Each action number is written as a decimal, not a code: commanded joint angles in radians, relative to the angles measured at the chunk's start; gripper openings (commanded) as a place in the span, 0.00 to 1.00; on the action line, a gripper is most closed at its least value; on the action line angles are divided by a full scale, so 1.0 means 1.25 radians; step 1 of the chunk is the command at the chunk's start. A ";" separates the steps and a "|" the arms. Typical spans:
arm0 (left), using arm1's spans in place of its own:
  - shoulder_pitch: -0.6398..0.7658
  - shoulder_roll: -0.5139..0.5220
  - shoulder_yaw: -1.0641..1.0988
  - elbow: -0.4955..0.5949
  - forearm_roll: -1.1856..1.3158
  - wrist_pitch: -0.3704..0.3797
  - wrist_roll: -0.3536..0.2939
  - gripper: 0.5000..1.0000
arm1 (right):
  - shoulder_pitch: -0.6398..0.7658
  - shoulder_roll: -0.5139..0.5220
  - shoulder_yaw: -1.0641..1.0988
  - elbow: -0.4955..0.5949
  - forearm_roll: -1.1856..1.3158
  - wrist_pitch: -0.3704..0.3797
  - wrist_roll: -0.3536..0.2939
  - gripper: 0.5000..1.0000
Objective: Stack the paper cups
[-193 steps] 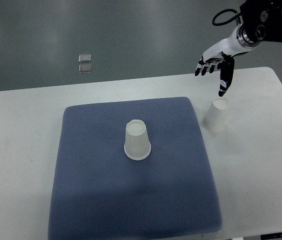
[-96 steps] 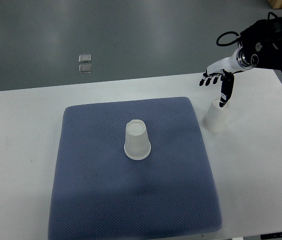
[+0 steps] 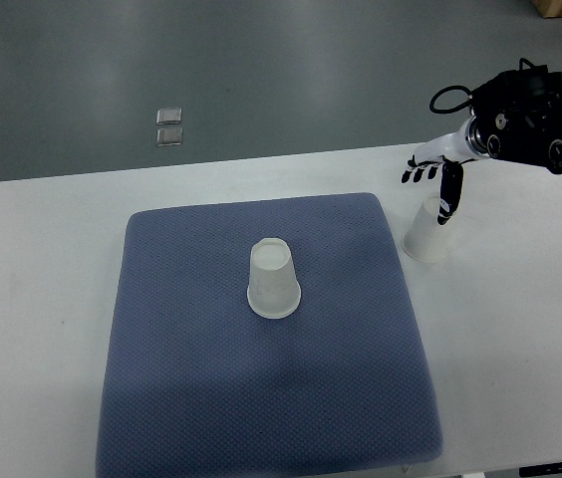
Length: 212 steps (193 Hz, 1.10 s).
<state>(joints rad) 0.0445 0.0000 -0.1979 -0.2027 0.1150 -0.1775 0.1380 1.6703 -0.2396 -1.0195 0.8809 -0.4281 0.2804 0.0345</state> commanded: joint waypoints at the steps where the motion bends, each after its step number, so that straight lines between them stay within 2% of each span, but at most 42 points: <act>1: 0.000 0.000 0.000 0.000 0.000 0.000 0.000 1.00 | -0.005 0.000 -0.001 -0.002 -0.007 -0.001 -0.005 0.84; 212: 0.000 0.000 0.000 -0.001 0.000 0.001 -0.001 1.00 | -0.087 0.010 0.001 -0.057 -0.011 -0.040 -0.018 0.80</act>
<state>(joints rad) 0.0453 0.0000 -0.1983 -0.2038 0.1150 -0.1768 0.1371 1.5726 -0.2272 -1.0182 0.8217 -0.4418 0.2368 0.0137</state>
